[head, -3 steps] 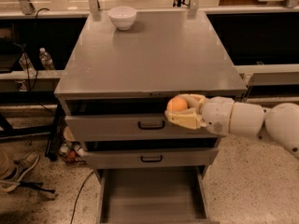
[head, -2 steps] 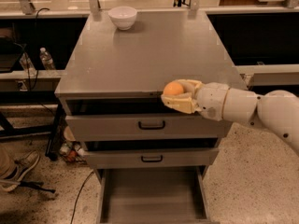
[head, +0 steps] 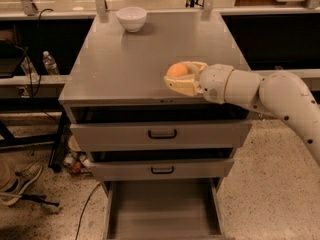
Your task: Pick orange from bottom drawer and place on counter
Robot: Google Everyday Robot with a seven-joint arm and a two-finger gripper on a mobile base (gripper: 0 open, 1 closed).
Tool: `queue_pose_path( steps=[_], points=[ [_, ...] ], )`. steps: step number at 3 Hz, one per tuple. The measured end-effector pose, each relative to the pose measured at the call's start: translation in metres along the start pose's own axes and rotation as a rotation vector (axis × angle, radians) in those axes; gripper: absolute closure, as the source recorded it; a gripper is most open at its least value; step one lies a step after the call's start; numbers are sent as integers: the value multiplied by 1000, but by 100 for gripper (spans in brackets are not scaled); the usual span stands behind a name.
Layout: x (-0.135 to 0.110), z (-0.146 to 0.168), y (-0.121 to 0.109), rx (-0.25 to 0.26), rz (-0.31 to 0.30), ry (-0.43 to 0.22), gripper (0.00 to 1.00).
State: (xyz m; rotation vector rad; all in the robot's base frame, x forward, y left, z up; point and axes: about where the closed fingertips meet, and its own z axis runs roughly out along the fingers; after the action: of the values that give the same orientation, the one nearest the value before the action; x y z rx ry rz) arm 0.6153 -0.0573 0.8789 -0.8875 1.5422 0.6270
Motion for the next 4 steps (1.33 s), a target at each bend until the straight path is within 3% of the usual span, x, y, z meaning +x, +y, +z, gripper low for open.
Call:
queue_pose_path(
  steps=[2, 4],
  points=[
    [-15, 66, -23, -20, 2, 38, 100],
    [7, 124, -37, -29, 26, 105, 100]
  ],
)
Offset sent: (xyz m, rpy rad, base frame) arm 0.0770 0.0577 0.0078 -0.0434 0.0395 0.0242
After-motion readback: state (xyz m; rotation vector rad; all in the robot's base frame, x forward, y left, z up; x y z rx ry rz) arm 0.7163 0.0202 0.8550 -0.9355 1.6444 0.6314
